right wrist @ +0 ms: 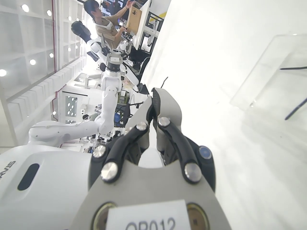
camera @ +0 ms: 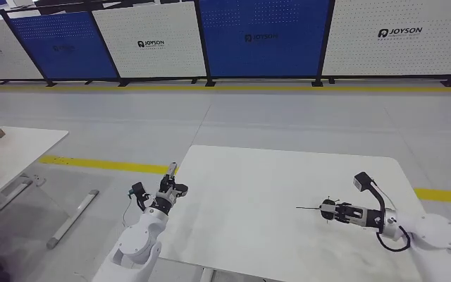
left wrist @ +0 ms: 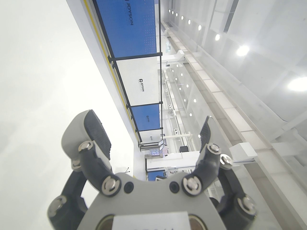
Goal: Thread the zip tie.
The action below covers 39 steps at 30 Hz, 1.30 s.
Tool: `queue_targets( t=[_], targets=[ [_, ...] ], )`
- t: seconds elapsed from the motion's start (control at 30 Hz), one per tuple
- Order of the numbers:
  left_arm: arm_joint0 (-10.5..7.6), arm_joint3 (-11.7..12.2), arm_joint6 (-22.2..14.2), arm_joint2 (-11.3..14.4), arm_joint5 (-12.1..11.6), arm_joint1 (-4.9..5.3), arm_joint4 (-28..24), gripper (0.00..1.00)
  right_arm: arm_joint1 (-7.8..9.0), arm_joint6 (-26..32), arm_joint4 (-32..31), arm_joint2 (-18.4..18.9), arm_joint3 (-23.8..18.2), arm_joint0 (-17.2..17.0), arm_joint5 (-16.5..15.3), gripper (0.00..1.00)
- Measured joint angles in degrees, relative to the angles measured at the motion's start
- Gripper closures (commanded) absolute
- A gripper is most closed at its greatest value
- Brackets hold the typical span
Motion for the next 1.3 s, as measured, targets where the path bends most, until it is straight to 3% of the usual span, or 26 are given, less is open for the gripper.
queue_targets(
  t=[0.17, 0.33, 0.43, 0.73, 0.8, 0.9, 1.07, 1.23, 1.3],
  targets=[
    [-0.12, -4.39, -5.81, 3.35, 2.03, 0.12, 4.84, 0.00, 0.00, 0.00, 0.00, 0.00, 0.00, 0.00, 0.00, 1.00],
    [-2.36, -4.99, -11.88, 7.35, 6.60, 0.19, 7.32, 0.00, 0.00, 0.00, 0.00, 0.00, 0.00, 0.00, 0.00, 1.00],
    [-3.89, -4.12, -10.01, 8.72, 8.55, -0.01, 8.12, 0.00, 0.00, 0.00, 0.00, 0.00, 0.00, 0.00, 0.00, 1.00],
    [-3.87, -4.14, -10.08, 8.71, 8.51, -0.02, 8.10, 0.00, 0.00, 0.00, 0.00, 0.00, 0.00, 0.00, 0.00, 1.00],
    [-4.07, -3.67, -11.68, 8.94, 8.29, -0.06, 6.52, 0.00, 0.00, 0.00, 0.00, 0.00, 0.00, 0.00, 0.00, 1.00],
    [-4.84, -1.73, -16.82, 8.59, 9.37, 0.14, 3.63, 0.00, 0.00, 0.00, 0.00, 0.00, 0.00, 0.00, 0.00, 1.00],
    [-6.41, 1.94, -25.20, 10.67, 10.68, 0.48, 4.15, 0.00, 0.00, 0.00, 0.00, 0.00, 0.00, 0.00, 0.00, 1.00],
    [-8.49, 4.69, -28.31, 14.21, 8.37, 0.17, 2.79, 0.00, 0.00, 0.00, 0.00, 0.00, 0.00, 0.00, 0.00, 1.00],
    [-8.56, 4.79, -28.33, 14.38, 8.01, 0.15, 2.76, 0.00, 0.00, 0.00, 0.00, 0.00, 0.00, 0.00, 0.00, 1.00]
  ],
)
